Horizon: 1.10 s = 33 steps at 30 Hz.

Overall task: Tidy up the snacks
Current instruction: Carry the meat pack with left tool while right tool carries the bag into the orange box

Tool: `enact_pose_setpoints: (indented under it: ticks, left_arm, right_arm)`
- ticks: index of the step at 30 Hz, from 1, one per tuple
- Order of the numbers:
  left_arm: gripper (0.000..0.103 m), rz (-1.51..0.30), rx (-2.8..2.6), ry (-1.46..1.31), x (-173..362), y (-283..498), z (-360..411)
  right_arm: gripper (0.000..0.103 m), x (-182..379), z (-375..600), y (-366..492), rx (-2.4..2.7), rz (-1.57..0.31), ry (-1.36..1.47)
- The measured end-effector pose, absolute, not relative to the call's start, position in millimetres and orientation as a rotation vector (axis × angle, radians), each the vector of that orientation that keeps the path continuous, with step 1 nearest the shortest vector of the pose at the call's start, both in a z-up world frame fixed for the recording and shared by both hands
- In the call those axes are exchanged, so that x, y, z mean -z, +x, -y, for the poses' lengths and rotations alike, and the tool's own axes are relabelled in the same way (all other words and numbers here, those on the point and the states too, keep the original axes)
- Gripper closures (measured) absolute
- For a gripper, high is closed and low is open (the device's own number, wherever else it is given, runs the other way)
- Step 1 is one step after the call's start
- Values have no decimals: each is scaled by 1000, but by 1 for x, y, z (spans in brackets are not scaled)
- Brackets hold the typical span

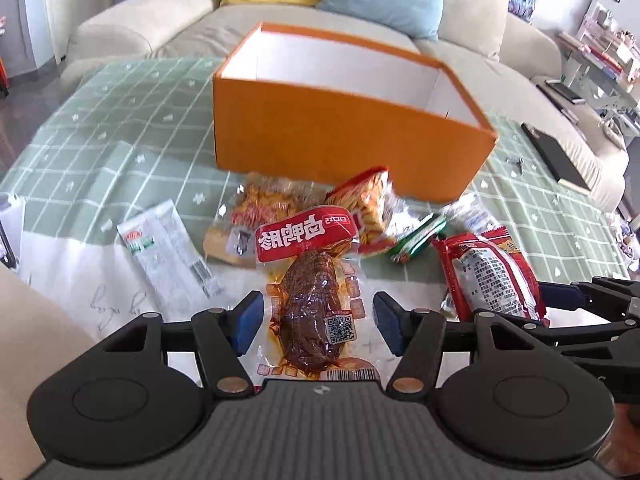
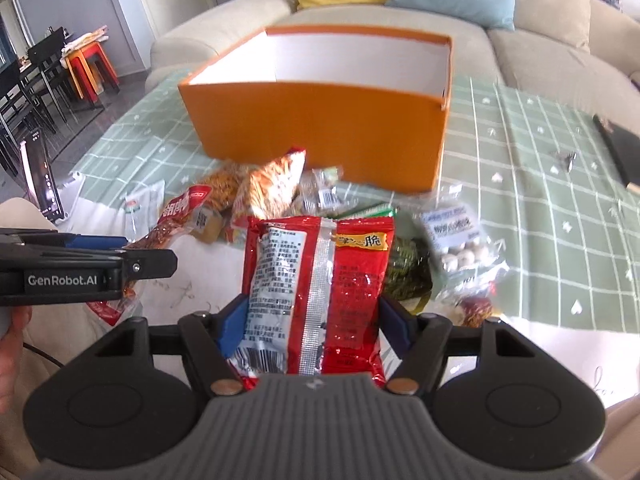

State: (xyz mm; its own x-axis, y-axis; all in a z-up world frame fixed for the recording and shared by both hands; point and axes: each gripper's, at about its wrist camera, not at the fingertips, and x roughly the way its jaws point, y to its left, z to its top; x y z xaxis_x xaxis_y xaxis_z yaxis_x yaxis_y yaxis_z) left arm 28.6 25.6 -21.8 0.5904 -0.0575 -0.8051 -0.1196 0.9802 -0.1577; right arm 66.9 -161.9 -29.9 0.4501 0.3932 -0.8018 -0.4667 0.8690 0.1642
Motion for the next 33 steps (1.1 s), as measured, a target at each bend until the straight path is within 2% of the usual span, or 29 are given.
enact_pose_setpoints:
  ticks: [10, 23, 33]
  left_arm:
    - [34, -845, -37, -141, -11, 48, -22]
    - [34, -746, -46, -77, -51, 117, -24]
    - [34, -798, -70, -41, -44, 180, -39]
  right_arm:
    - [36, -4, 160, 84, -540, -873, -77]
    - [36, -50, 137, 156, -568, -760, -100]
    - [36, -46, 107, 231, -532, -777, -107]
